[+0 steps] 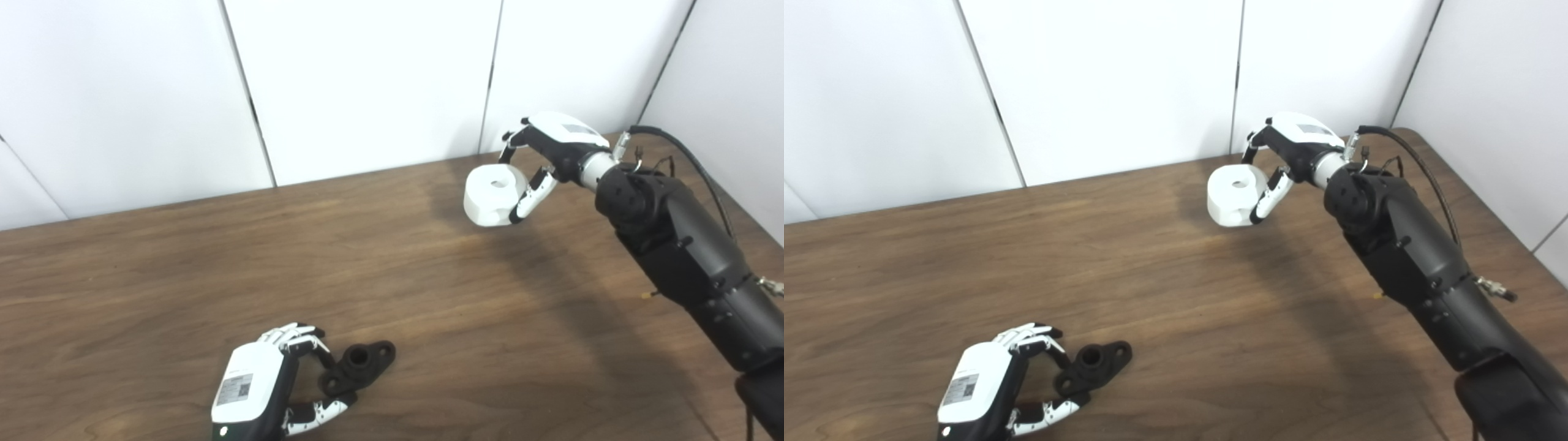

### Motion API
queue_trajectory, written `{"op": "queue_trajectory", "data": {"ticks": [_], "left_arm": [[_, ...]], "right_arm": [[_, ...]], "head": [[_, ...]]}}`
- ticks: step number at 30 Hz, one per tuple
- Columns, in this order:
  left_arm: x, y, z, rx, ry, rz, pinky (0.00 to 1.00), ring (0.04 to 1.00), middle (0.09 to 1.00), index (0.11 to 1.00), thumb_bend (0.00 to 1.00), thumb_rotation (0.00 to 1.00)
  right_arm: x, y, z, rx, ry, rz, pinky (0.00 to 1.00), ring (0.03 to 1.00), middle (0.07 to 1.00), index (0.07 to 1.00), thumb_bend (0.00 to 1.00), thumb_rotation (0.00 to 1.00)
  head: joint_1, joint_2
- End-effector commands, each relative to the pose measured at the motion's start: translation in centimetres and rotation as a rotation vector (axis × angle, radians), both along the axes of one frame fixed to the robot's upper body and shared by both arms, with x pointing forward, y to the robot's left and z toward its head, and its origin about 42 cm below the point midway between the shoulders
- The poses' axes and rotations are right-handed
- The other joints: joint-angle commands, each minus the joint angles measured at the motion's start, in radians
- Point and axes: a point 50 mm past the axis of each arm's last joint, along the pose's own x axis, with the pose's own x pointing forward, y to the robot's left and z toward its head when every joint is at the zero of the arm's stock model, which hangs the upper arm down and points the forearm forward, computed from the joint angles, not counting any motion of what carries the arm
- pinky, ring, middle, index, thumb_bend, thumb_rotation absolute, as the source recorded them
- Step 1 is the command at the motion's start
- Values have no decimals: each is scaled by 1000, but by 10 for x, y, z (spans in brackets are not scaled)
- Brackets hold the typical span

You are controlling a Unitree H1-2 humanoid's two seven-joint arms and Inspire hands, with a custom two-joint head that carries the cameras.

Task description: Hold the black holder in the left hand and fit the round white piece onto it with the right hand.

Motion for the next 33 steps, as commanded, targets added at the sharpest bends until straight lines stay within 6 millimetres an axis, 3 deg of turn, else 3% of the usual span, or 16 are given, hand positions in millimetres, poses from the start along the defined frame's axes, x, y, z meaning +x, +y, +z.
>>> {"op": "queue_trajectory", "data": {"ticks": [1, 16, 33], "left_arm": [[-6, -4, -22, 56, 112, -17, 817, 831, 762, 488, 519, 46], [-1, -18, -24, 74, 105, -17, 839, 825, 767, 488, 519, 48], [3, -27, -23, 75, 112, -11, 854, 841, 782, 489, 519, 49]], "right_arm": [[-4, 1, 38, -39, -80, 11, 1000, 1000, 878, 487, 524, 144], [-47, 50, 67, -4, -72, 269, 979, 991, 858, 484, 525, 144], [-78, 90, 55, 55, 8, 440, 997, 998, 863, 482, 525, 139]], "head": [[6, 2], [97, 45], [127, 81]]}}
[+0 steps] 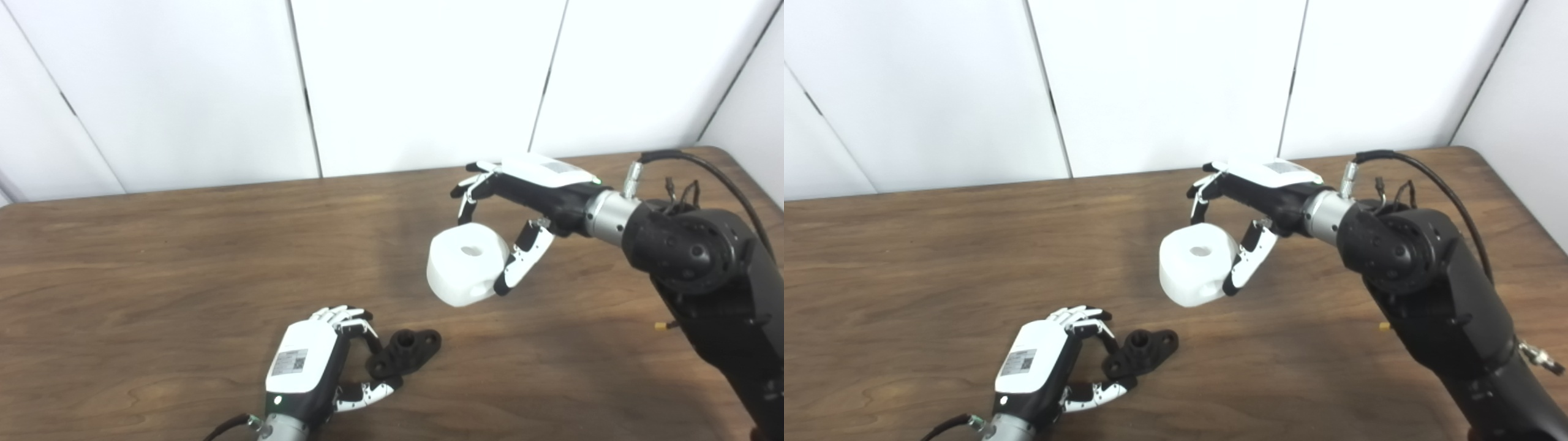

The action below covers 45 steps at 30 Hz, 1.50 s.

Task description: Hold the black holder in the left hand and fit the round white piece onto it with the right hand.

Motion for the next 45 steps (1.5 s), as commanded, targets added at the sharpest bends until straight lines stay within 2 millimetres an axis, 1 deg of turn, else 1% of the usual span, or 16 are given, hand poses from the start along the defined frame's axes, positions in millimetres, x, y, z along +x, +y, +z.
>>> {"op": "queue_trajectory", "data": {"ticks": [1, 11, 15, 19, 24, 30, 43, 45], "left_arm": [[-6, -4, -21, 66, 104, -12, 853, 841, 782, 489, 519, 49], [-4, -6, -18, 73, 105, -12, 856, 839, 783, 489, 519, 49], [-4, -7, -17, 73, 104, -13, 856, 838, 783, 489, 519, 49], [-4, -8, -15, 68, 106, -11, 859, 839, 782, 489, 519, 49], [-3, -9, -15, 67, 104, -11, 857, 838, 781, 489, 519, 49], [-3, -10, -14, 72, 104, -11, 857, 837, 780, 489, 519, 49], [-3, -12, -12, 67, 108, -11, 859, 843, 785, 488, 519, 50], [-3, -12, -12, 66, 105, -12, 856, 843, 784, 489, 519, 50]], "right_arm": [[-4, 5, 18, 16, -68, 19, 999, 998, 863, 482, 525, 139], [-5, 19, 12, 33, -38, 51, 997, 1000, 874, 482, 525, 138], [-6, 24, 9, 42, -38, 66, 970, 997, 863, 482, 525, 138], [-7, 31, 6, 44, -29, 79, 964, 993, 862, 482, 525, 138], [-7, 38, 1, 44, -18, 96, 976, 989, 859, 482, 526, 140], [-8, 42, -6, 58, 3, 103, 999, 1000, 859, 482, 525, 140], [-10, 49, -15, 72, 29, 122, 999, 994, 845, 482, 525, 139], [-10, 49, -17, 72, 35, 117, 997, 996, 855, 482, 525, 139]], "head": [[2, 6], [13, 26], [15, 32], [16, 39], [17, 43], [18, 47], [27, 55], [28, 56]]}}
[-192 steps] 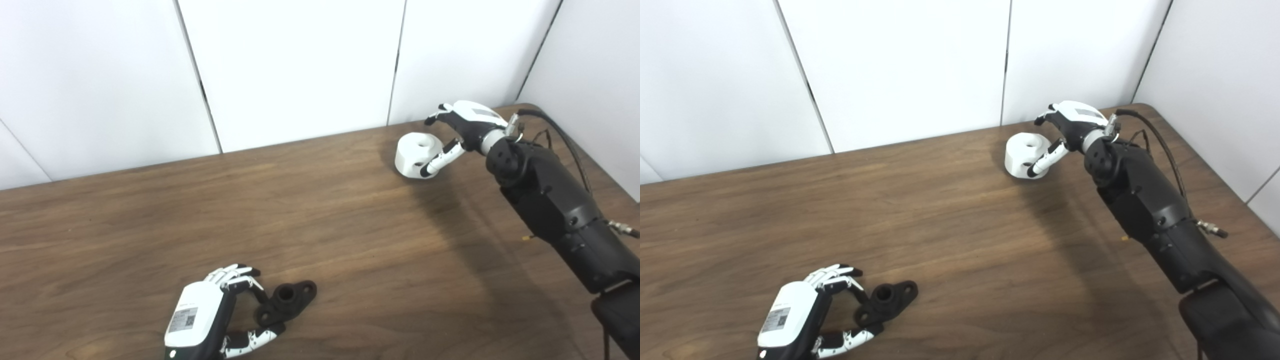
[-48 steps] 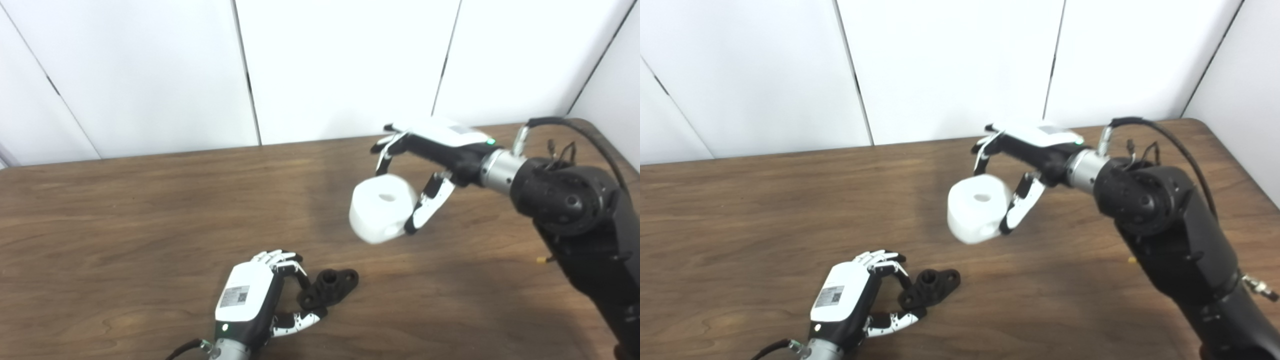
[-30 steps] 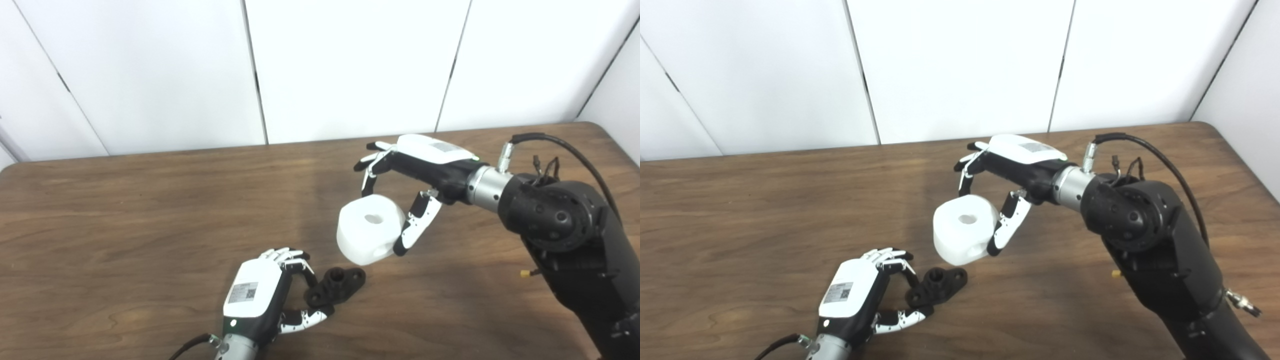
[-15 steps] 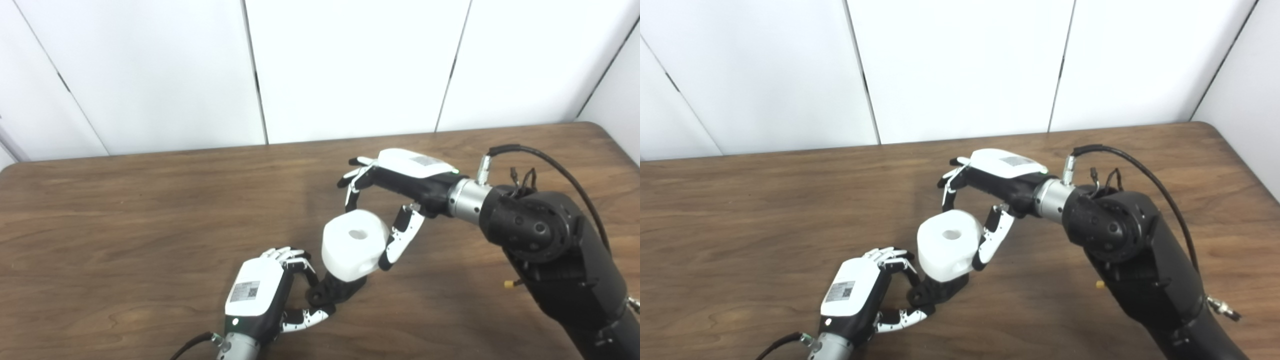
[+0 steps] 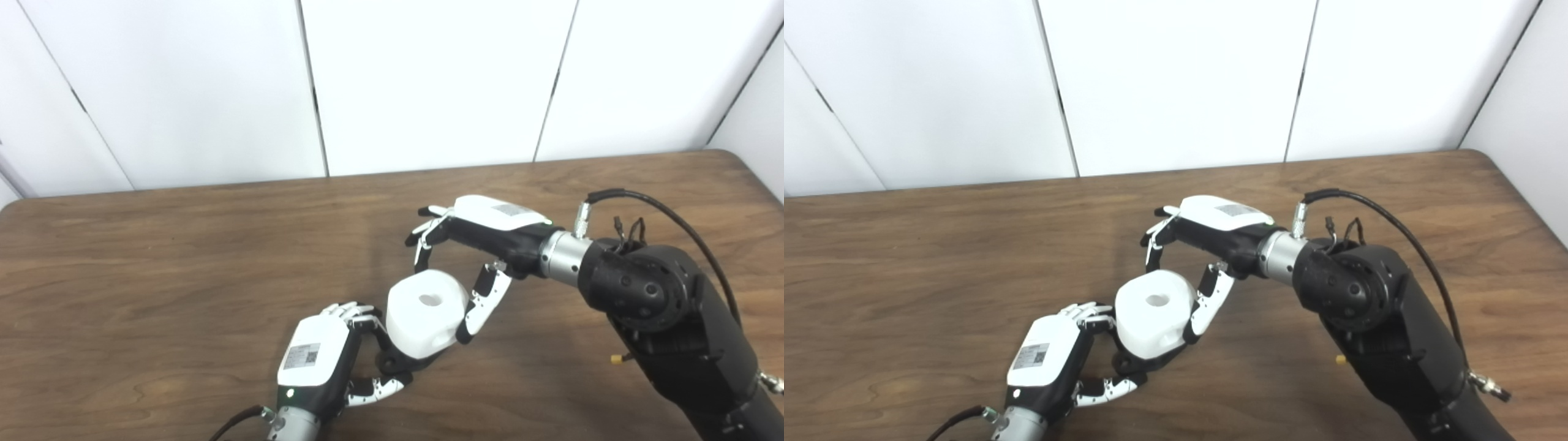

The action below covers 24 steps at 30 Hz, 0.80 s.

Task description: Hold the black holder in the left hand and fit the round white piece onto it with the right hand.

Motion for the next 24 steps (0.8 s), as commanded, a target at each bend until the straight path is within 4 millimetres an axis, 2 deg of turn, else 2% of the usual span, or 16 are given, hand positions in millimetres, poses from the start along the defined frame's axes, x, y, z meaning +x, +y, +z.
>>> {"op": "queue_trajectory", "data": {"ticks": [1, 24], "left_arm": [[-7, -3, -16, 51, 94, -23, 855, 842, 783, 489, 519, 50], [-7, -12, -14, 42, 110, -20, 859, 849, 788, 488, 519, 51]], "right_arm": [[3, 2, 12, 27, -58, -7, 992, 995, 858, 482, 525, 139], [9, 2, 5, 20, -88, -16, 1000, 999, 866, 482, 525, 139]], "head": [[0, 1], [23, 1]]}}
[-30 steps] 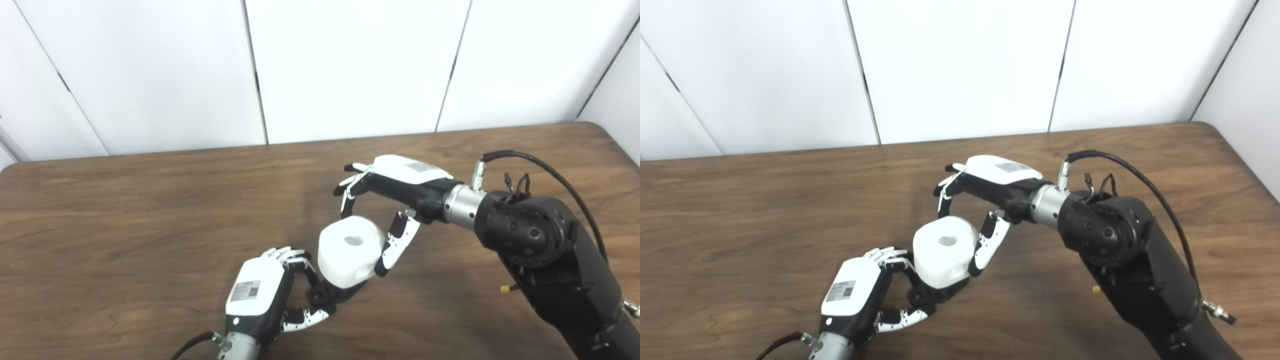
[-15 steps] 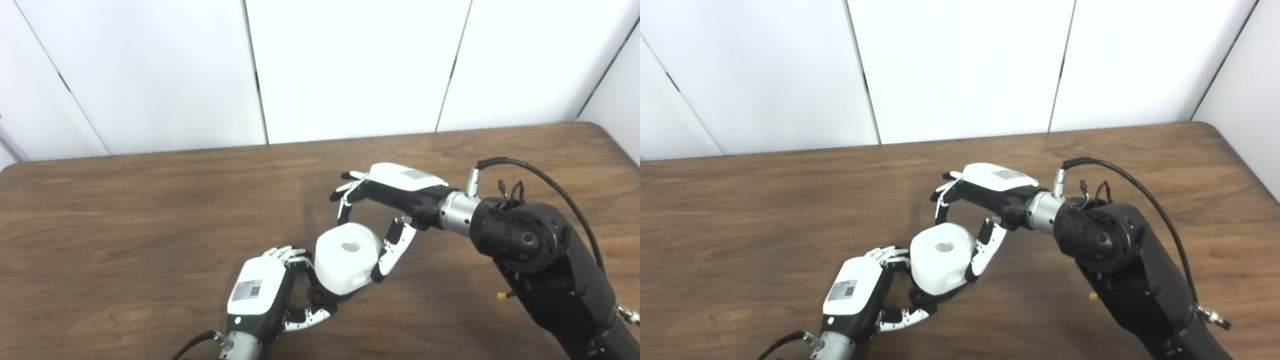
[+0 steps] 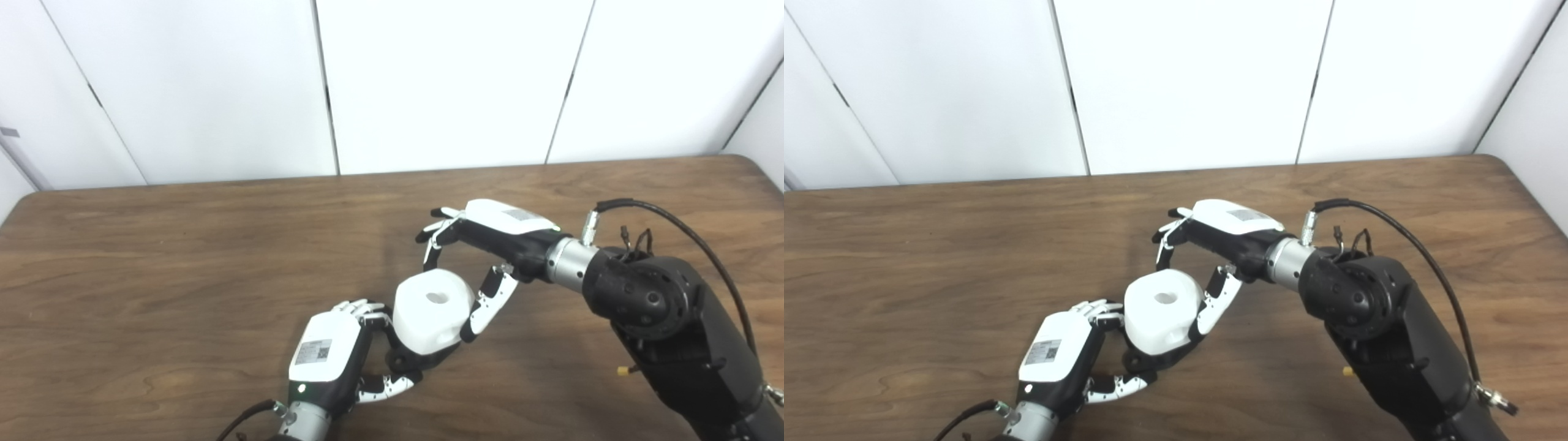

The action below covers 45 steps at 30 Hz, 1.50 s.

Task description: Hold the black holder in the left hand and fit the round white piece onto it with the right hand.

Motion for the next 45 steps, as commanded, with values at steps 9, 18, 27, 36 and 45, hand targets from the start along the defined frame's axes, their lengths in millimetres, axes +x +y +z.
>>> {"op": "queue_trajectory", "data": {"ticks": [9, 18, 27, 36, 45], "left_arm": [[-8, -6, -15, 40, 104, -22, 866, 851, 789, 489, 519, 50], [-8, -6, -14, 39, 101, -22, 863, 848, 787, 489, 519, 51], [-8, -6, -15, 41, 94, -22, 856, 844, 783, 488, 519, 50], [-8, -5, -14, 36, 100, -22, 864, 850, 786, 488, 519, 50], [-8, -6, -13, 35, 98, -27, 857, 847, 784, 488, 519, 50]], "right_arm": [[2, 6, 9, -2, -71, 22, 993, 993, 855, 483, 525, 140], [2, 8, 4, -9, -69, 31, 1000, 994, 856, 483, 525, 139], [2, 9, 2, -16, -69, 31, 1000, 999, 858, 483, 525, 139], [4, 8, -1, -20, -67, 26, 1000, 1000, 861, 483, 525, 139], [6, 8, -4, -17, -72, 15, 1000, 1000, 861, 483, 525, 138]], "head": [[1, 1], [-1, 2], [-1, 2], [-10, 3], [-10, 3]]}}
